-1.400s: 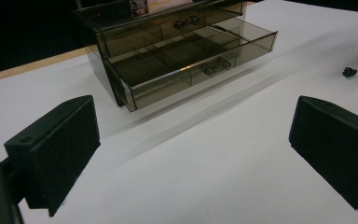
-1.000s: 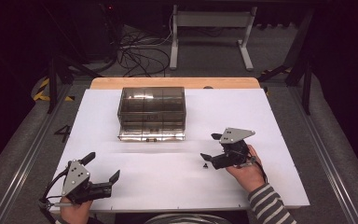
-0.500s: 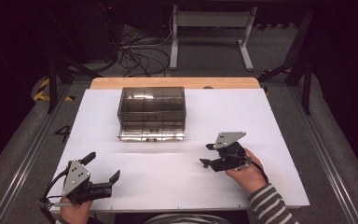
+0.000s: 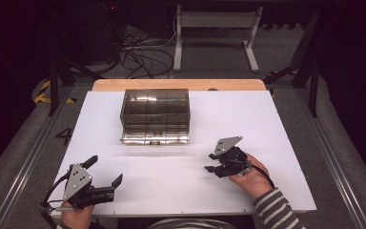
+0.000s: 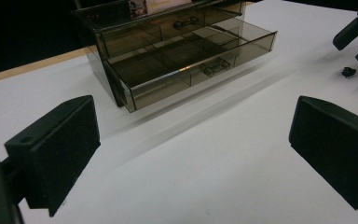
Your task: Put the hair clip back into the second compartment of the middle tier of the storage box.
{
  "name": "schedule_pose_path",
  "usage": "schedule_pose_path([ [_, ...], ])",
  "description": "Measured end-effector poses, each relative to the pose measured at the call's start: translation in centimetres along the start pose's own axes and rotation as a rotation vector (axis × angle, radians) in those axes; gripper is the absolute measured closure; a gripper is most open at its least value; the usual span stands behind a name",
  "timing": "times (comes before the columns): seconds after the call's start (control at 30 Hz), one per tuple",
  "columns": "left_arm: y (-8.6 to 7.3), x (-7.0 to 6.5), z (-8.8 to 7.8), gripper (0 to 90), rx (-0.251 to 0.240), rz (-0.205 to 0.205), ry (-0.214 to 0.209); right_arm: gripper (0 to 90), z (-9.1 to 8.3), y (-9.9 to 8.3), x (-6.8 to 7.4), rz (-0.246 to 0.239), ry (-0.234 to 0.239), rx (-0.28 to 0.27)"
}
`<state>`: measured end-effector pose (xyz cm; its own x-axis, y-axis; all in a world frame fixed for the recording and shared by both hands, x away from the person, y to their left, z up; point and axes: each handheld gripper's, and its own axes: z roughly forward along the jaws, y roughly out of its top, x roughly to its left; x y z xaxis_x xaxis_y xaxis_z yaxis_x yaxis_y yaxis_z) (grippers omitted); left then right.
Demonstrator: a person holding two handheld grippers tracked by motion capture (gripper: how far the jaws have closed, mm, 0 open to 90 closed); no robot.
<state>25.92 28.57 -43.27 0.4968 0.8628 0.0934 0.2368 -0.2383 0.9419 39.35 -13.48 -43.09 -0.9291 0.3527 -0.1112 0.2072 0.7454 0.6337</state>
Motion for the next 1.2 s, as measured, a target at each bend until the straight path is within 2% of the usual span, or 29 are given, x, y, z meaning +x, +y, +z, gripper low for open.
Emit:
schedule_pose_path([
  [0.57, 0.0, 0.0, 0.0, 2.6, 0.002, 0.002, 0.000, 66.8, 1.4, -0.1, 0.1, -0.017, 0.026, 0.111],
  [0.9, 0.0, 0.0, 0.1, 2.6, 0.003, 0.002, 0.000, 78.1, 1.7, -0.1, 0.0, -0.014, 0.044, 0.135],
  [1.2, 0.0, 0.0, 0.1, 2.6, 0.003, 0.000, 0.000, 78.8, 1.7, -0.1, -0.1, -0.003, 0.048, 0.134],
])
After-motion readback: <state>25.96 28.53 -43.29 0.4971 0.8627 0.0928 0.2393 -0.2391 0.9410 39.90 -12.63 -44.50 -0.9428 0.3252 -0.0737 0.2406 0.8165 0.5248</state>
